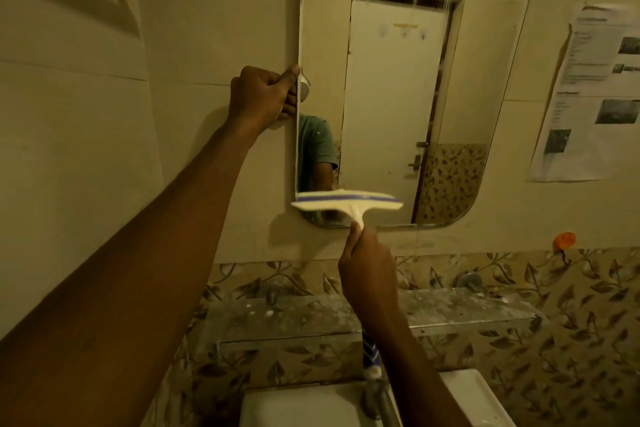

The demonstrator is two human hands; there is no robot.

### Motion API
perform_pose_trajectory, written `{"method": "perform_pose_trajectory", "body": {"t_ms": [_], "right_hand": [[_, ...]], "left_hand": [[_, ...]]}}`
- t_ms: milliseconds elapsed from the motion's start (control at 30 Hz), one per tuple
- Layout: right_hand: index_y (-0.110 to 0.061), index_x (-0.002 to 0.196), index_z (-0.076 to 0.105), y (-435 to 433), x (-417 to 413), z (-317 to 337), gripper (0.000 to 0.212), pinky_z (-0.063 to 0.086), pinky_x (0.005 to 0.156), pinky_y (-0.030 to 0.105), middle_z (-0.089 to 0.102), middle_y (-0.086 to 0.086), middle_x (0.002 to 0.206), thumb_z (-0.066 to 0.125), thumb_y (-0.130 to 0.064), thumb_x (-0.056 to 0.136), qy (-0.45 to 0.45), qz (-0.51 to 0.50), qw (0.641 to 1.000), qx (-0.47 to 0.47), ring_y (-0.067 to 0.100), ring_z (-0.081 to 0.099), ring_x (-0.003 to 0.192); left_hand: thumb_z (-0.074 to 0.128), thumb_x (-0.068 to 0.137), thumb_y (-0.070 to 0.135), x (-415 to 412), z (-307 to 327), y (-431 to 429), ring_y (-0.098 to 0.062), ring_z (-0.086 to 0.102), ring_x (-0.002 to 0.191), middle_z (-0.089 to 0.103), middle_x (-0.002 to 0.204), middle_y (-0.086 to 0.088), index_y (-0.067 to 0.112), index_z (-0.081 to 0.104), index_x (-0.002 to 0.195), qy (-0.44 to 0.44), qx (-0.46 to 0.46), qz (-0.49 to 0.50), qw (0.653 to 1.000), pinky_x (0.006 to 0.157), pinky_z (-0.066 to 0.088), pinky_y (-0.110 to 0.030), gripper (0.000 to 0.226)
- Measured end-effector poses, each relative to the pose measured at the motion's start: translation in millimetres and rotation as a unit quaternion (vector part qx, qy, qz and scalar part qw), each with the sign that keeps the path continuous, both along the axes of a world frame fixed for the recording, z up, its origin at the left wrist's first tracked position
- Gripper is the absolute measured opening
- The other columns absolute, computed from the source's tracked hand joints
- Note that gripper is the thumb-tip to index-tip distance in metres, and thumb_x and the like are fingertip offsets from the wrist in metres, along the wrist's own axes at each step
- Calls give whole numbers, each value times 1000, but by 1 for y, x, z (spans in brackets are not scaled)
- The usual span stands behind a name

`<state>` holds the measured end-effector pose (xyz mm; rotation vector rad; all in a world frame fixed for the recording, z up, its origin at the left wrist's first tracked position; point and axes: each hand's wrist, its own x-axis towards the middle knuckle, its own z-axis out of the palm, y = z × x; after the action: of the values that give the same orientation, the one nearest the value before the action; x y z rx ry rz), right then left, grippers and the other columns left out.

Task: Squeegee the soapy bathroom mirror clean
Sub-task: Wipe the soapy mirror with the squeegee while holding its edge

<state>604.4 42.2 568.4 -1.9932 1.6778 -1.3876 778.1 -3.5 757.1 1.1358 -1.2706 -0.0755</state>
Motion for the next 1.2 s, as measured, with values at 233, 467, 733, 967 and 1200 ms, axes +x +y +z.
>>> {"method": "perform_pose_trajectory", "body": {"t_ms": [233, 467, 733, 967, 1200], "right_hand": [[-12, 100, 57, 3, -1, -10, 39, 32, 35, 14, 53, -10, 62, 27, -37, 104, -11, 13, 1000, -7, 0, 46, 46], [-17, 98, 53, -11, -2, 47, 32, 27, 43, 12, 49, -13, 68, 28, -38, 104, -23, 28, 998, -57, 0, 48, 54], [-14, 100, 52, -3, -1, -29, 38, 29, 41, 17, 55, -7, 64, 25, -40, 104, 12, 4, 1000, -1, 3, 50, 50], [-16, 98, 51, -7, -10, -41, 32, 26, 41, 13, 48, -13, 61, 27, -37, 104, 38, 9, 999, 2, 0, 45, 46], [-18, 90, 53, -6, -38, -58, 34, 25, 43, 15, 49, -10, 59, 30, -39, 103, 73, 30, 997, -9, 4, 44, 44]], "left_hand": [[57, 93, 44, -3, -7, 1, -16, 70, 63, 72, 76, -10, 7, 73, 85, -6, -12, 15, 1000, 62, 60, -25, 41], [53, 93, 50, -5, -6, 2, -10, 66, 56, 70, 69, -4, 9, 72, 77, -38, -7, 47, 998, 56, 54, -14, 49], [51, 93, 53, -7, -10, 0, -17, 68, 59, 71, 70, -9, 6, 72, 76, -64, -3, 70, 996, 69, 60, -33, 54], [50, 92, 55, -9, -33, 2, -22, 70, 71, 71, 73, -11, 9, 69, 77, -85, 10, 84, 993, 76, 58, -43, 52], [48, 94, 54, -13, -59, 4, -24, 69, 69, 70, 74, -13, 9, 66, 76, -63, 15, 92, 994, 71, 58, -46, 52]]}}
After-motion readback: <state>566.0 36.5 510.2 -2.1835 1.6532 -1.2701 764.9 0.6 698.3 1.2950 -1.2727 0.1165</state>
